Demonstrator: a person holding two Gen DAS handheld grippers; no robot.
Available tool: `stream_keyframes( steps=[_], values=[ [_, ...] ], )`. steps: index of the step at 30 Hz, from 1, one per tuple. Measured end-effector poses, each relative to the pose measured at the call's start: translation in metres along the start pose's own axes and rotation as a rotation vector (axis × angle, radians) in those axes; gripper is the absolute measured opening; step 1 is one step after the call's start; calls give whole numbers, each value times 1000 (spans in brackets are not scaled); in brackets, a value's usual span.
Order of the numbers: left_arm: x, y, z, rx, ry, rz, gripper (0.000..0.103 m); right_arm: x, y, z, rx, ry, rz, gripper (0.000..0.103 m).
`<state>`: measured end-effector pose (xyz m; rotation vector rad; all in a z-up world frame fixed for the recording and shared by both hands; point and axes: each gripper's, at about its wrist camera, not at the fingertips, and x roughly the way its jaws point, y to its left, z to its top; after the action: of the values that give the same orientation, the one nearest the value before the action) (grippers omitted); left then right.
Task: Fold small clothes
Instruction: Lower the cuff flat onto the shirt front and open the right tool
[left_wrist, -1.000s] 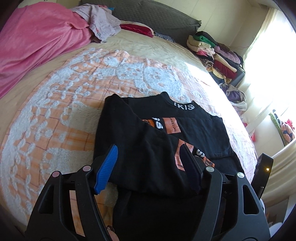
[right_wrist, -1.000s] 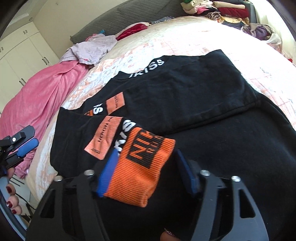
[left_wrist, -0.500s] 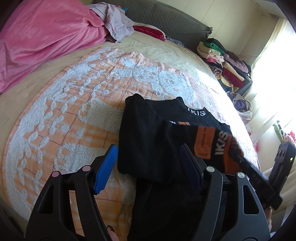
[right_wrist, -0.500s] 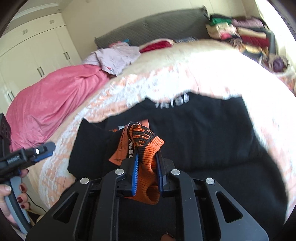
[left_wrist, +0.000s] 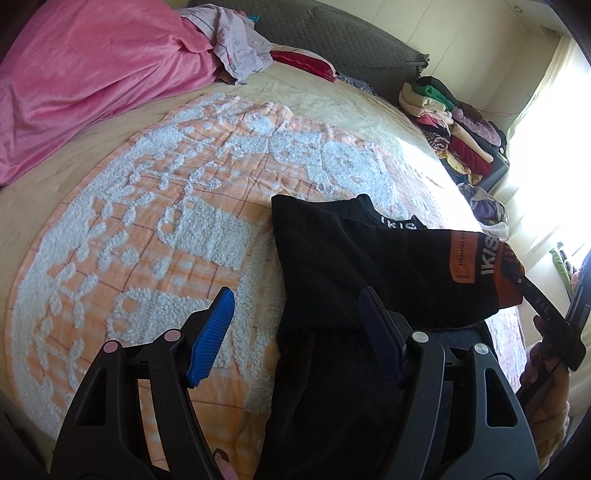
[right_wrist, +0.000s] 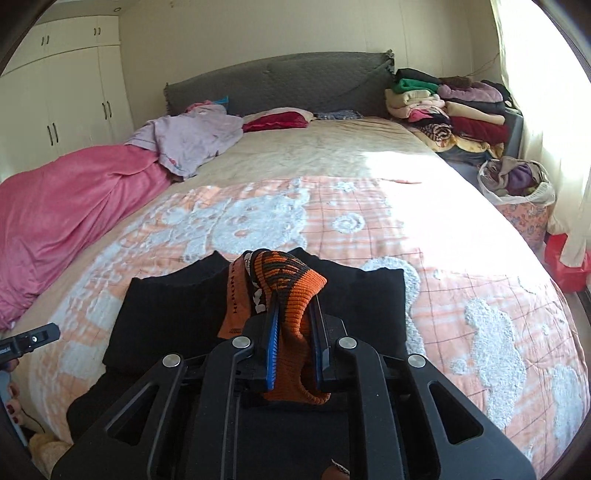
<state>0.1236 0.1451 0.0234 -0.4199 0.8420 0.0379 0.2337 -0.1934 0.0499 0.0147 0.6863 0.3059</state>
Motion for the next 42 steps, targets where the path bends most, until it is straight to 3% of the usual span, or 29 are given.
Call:
stream_keyframes(
  steps=[5,19,22,24,28,30,34,42],
  values=[
    [10,-12,3,26,14,-4,62,5,-16,-8,31,17,-18,13],
    [58,-61,11,143,78,-29,62,15,-13,-14,-5,37,-62,13],
    [69,-70,11,170,99,-28,62,18,-15,-14,-23,43,-140,24],
    [75,-75,11,184,108,-32,62,18,-23,-15,-21,39,-201,25],
    [84,-78,7,203,122,-29,62,13,-45,-23,45,46,-210,25],
    [87,-78,6,211,127,-21,62,10,-52,-28,66,54,-221,30],
    [94,-79,2,241,144,-1,59,10,-59,-36,105,77,-192,38],
    [114,-79,-10,305,203,42,56,32,-35,-42,77,138,-122,42]
  ],
)
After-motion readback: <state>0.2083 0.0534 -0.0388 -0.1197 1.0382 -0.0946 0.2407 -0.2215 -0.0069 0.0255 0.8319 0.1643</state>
